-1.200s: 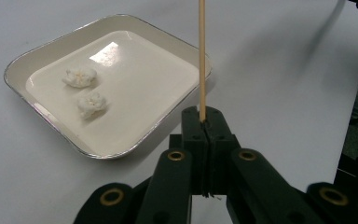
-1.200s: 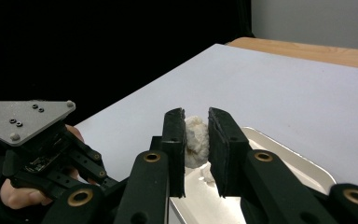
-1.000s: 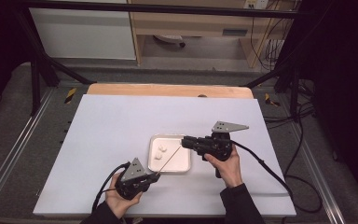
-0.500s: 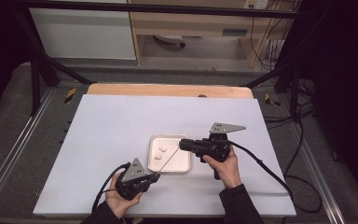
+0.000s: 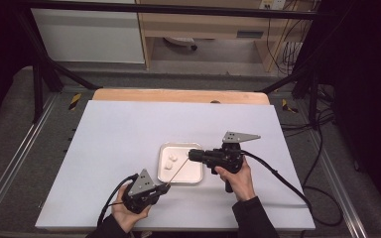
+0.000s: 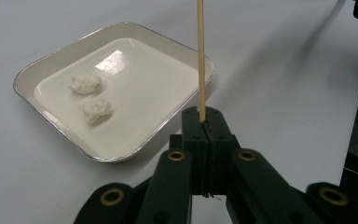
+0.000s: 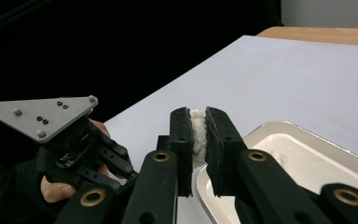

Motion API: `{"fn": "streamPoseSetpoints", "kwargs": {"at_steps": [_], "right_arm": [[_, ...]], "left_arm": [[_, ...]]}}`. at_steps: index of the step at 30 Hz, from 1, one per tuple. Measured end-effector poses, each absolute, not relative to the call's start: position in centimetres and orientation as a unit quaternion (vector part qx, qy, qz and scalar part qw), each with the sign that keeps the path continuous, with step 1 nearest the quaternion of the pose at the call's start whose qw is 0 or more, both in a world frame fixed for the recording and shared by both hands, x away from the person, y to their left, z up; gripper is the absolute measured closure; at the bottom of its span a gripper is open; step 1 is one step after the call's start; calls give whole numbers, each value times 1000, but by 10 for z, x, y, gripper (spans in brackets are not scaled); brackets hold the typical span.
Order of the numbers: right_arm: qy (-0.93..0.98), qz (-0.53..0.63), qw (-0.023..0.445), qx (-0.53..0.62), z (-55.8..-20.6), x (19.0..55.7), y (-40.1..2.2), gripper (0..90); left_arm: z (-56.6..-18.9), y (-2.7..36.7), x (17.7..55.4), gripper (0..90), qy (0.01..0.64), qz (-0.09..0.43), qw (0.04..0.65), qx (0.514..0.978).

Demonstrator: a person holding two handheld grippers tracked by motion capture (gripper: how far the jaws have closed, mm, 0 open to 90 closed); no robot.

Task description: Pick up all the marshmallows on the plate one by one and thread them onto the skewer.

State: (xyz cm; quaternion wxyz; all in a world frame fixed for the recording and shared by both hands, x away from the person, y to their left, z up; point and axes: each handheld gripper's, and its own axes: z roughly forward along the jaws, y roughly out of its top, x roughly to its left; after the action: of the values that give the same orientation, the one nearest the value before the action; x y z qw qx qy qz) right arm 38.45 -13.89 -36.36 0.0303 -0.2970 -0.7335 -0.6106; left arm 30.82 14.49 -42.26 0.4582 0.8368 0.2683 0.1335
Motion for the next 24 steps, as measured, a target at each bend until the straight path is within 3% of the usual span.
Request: {"fn": "streamPoseSetpoints", "kwargs": {"at_steps": [24], "right_arm": [[-727, -617, 41, -298, -373, 379, -135, 820]], "left_arm": [[-422, 143, 306, 889, 273, 129, 458, 836]]}}
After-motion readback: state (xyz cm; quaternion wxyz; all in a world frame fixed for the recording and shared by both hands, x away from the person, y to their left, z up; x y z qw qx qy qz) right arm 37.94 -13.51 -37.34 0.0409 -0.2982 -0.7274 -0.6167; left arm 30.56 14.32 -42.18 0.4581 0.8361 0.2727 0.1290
